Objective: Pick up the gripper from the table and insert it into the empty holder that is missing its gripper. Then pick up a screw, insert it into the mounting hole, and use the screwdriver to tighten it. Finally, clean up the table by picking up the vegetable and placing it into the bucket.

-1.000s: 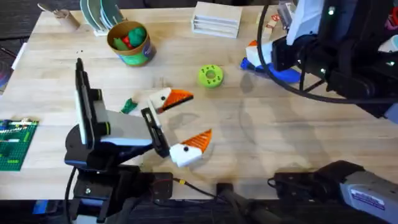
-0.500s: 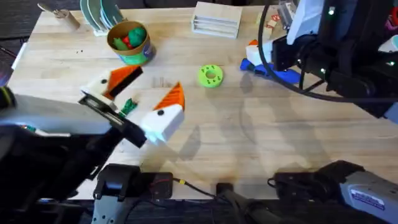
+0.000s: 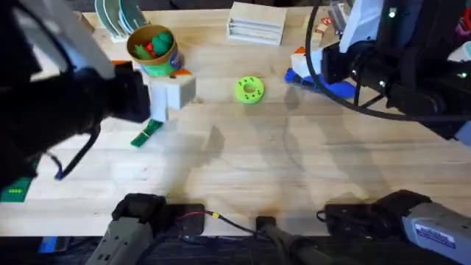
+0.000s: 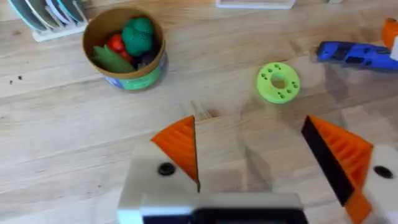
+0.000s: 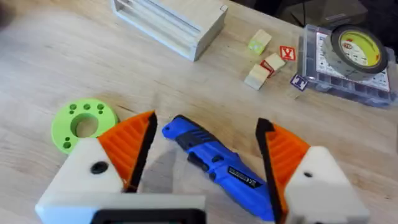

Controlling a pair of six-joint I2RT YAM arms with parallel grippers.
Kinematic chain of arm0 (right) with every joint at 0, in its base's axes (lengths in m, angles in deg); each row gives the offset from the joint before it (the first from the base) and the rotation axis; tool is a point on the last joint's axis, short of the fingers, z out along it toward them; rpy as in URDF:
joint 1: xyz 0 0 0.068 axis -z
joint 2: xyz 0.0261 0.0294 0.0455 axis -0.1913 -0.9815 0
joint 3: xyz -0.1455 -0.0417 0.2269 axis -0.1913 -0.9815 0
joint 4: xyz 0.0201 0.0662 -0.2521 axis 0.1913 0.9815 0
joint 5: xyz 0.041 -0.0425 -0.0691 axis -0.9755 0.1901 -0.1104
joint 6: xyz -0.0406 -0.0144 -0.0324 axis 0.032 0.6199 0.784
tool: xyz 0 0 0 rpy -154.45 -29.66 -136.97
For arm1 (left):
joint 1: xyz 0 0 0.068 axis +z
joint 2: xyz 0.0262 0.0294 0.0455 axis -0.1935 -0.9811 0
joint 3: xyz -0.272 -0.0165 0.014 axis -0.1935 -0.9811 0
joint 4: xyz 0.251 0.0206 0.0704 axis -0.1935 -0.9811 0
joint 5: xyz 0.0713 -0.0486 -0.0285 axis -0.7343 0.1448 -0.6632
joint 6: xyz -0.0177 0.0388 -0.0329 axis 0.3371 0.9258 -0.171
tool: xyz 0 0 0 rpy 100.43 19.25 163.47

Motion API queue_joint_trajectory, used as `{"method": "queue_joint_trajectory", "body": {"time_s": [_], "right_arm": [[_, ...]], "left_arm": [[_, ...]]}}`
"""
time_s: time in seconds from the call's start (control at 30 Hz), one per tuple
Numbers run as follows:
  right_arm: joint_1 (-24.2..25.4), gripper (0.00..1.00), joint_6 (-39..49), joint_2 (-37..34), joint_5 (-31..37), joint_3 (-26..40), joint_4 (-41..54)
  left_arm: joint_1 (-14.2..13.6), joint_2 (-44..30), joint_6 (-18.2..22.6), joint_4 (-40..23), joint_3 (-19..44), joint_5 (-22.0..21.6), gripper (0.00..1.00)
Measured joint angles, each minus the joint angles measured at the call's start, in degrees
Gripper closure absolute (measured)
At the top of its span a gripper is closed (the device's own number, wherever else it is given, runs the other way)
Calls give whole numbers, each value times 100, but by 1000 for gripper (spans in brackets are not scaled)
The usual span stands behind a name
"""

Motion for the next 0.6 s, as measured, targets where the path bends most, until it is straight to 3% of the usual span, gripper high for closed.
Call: {"method": "queue_joint_trajectory", "body": {"time_s": [0.3, 0.37, 0.6], "right_arm": [[0, 10, 0, 1, 0, 0, 0], [0, 10, 0, 1, 0, 0, 0], [0, 10, 0, 1, 0, 0, 0]], "left_arm": [[0, -1255, 273, -287, 86, -319, 9], [0, -1696, 311, -702, 86, -802, 9], [59, -2487, 802, -893, 1, -1455, 9]]}}
